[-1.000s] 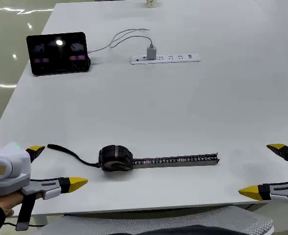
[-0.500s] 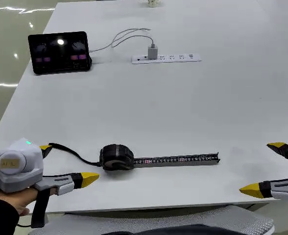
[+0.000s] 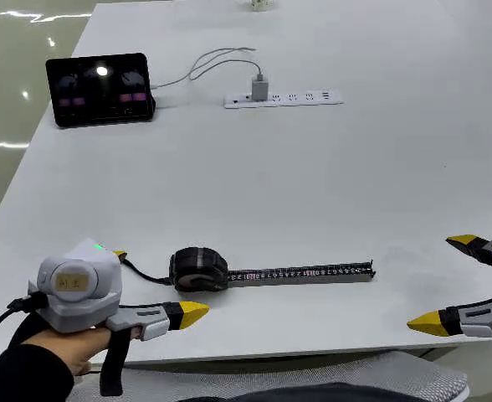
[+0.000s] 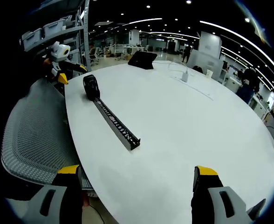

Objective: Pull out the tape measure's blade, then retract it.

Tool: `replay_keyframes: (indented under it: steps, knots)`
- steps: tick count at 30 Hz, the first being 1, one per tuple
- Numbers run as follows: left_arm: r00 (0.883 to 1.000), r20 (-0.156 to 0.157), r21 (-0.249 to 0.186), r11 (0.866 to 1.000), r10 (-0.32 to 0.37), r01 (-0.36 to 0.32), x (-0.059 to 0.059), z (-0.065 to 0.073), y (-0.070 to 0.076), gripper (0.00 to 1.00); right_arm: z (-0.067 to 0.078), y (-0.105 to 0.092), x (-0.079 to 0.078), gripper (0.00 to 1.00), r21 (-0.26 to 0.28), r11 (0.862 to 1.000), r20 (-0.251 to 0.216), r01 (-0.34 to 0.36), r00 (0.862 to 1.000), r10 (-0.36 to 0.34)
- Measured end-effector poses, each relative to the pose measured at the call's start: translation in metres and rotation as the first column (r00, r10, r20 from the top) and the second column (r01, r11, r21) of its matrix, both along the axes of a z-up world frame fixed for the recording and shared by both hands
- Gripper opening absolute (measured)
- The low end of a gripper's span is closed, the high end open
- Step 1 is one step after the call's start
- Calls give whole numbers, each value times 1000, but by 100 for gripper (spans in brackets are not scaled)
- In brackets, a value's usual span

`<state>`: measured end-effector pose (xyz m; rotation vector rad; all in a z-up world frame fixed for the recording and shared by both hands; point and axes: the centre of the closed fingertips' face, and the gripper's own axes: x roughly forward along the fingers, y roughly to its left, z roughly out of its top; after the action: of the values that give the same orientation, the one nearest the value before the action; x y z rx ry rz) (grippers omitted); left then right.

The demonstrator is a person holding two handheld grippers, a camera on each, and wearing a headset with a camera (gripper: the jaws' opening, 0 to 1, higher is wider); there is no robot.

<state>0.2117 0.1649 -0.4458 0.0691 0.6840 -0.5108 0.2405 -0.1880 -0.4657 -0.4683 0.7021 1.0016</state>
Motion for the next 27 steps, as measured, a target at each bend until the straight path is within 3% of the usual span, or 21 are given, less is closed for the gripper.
replay_keyframes:
  steps: [6,14,15,18,24,26,27]
  knots:
    - [999,35,-2,999,38,-38,11,1,-7,99,1,2,6,99,-6,1000,1,-22,1000,22]
    - [998,20,-27,998,59,-59,15,-2,-23,99,3,9,15,99,-32,996,-3,-89,996,89]
    - [997,37,-15,998,66,-65,17,-1,-24,99,3,10,16,99,-36,994,-1,-98,995,98]
    - [998,35,-18,998,58,-57,16,-1,-30,99,3,13,17,99,-50,991,-6,-123,992,122]
    - [994,25,-41,993,109,-108,22,-4,-33,99,1,20,20,99,-69,984,-16,-165,986,164]
    - [991,57,-48,992,121,-118,27,0,-33,99,1,23,21,99,-80,980,-17,-182,983,181]
    - [992,52,-52,992,114,-111,26,0,-35,99,0,24,22,99,-89,977,-15,-196,981,195]
